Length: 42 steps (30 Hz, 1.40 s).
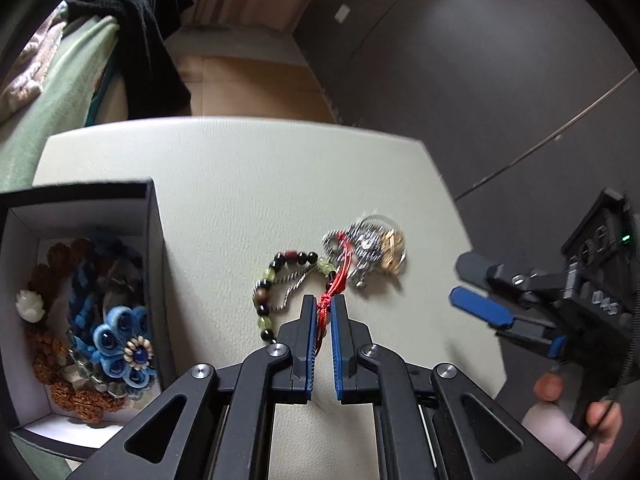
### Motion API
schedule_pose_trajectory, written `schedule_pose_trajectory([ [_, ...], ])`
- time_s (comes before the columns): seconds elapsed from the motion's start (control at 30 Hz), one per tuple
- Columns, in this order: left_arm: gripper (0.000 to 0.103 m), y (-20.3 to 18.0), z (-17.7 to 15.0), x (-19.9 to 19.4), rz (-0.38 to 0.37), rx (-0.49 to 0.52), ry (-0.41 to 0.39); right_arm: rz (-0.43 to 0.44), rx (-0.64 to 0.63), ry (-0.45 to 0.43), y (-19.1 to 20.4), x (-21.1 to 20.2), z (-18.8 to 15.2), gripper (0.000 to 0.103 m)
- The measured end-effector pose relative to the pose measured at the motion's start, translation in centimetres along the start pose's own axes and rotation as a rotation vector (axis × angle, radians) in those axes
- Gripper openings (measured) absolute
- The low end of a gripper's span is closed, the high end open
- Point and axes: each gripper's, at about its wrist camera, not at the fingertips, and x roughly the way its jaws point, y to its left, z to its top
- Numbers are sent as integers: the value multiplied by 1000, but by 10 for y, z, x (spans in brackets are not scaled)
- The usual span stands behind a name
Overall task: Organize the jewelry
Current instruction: 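Lift the red string bracelet up from the pile with the left gripper, then carry the red string bracelet over the black box and open the left gripper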
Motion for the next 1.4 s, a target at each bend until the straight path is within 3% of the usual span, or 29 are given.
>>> schedule_pose_trajectory([
  [0.2, 7, -7, -1, 12, 26, 11, 27, 3, -1, 4, -1, 0, 1, 66],
  [0.43, 7, -7, 0, 15, 41, 3, -1, 4, 13, -7, -5, -5, 2, 66],
  [0.63, 6, -12, 1, 1, 18, 15, -54, 10, 11, -7, -6, -7, 2, 66],
  [0.83, 5, -12, 6, -32, -52, -8, -128, 20, 6, 12, -3, 3, 1, 66],
  [0.9, 5, -9, 7, -44, -68, -13, -153, 22, -8, 15, 2, 8, 0, 63],
  [0.97, 5, -8, 8, -51, -66, -17, -175, 25, -23, 26, 6, 15, 0, 52],
  [1.17, 5, 12, 9, -77, -59, -57, -233, -10, -67, 44, 18, 38, 0, 38],
  [1.27, 5, 21, 10, -88, -58, -72, -256, -38, -93, 36, 23, 47, 1, 37],
  [1.4, 5, 31, 9, -98, -54, -88, -273, -151, -142, -18, 31, 48, 1, 37],
])
